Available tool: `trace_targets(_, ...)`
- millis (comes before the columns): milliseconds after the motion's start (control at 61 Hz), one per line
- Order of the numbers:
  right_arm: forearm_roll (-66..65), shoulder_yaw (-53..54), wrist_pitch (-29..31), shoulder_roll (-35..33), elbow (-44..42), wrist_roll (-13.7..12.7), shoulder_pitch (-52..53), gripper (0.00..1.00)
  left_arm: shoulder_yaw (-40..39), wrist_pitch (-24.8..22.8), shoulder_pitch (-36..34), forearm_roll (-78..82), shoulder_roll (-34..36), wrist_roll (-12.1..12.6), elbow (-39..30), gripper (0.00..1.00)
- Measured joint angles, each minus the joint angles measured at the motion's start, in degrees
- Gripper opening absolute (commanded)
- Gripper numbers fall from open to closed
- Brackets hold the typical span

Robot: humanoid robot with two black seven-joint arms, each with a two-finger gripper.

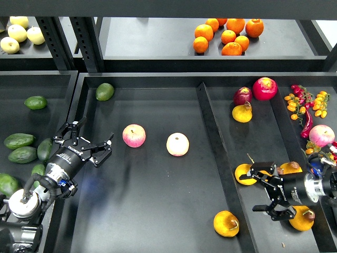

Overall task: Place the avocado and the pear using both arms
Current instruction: 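Reach the right gripper down to the yellow pear nearest the robot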

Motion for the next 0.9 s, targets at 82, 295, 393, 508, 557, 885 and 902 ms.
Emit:
trace_targets(82,-0.70,-2.76,-0.01,0.07,-0.30,0.00,2.22,1.00,0.05,0.00,0.02,0.00,0.00,0.00,-0.01,0.99)
trace_targets(295,-4.11,-7.61,-0.01,0.50,-0.71,0.00,5.62,1.00,0.13,0.00,0.04,0.00,0.00,0.00,-0.01,0.99)
trace_targets(393,-5.65,-9.11,-0.01,1.17,-1.42,0.00,6.12,1.00,0.21,0.00,0.04,0.00,0.00,0.00,0.02,0.99)
trace_targets(508,-7.28,-11.31,-0.01,2.59,-2.83,0.01,6.43,1.00,0.54,0.00,0.04,0.00,0.00,0.00,0.07,0.99)
trace_targets(557,-8.02,-11.99,-0.01,3.27,-3.38,0.01,6.55,1.00,0.68,0.00,0.04,0.00,0.00,0.00,0.11,0.99)
trace_targets(885,-9.37,-15.18,-0.01,9.31,-7.42,0.01,8.19,1.00,0.92,0.00,0.04,0.00,0.00,0.00,0.11,0.99)
trace_targets(902,-9.39,-15.37,-0.01,9.66,-7.65,0.01,8.31,1.00,0.92,0.00,0.04,0.00,0.00,0.00,0.11,0.99)
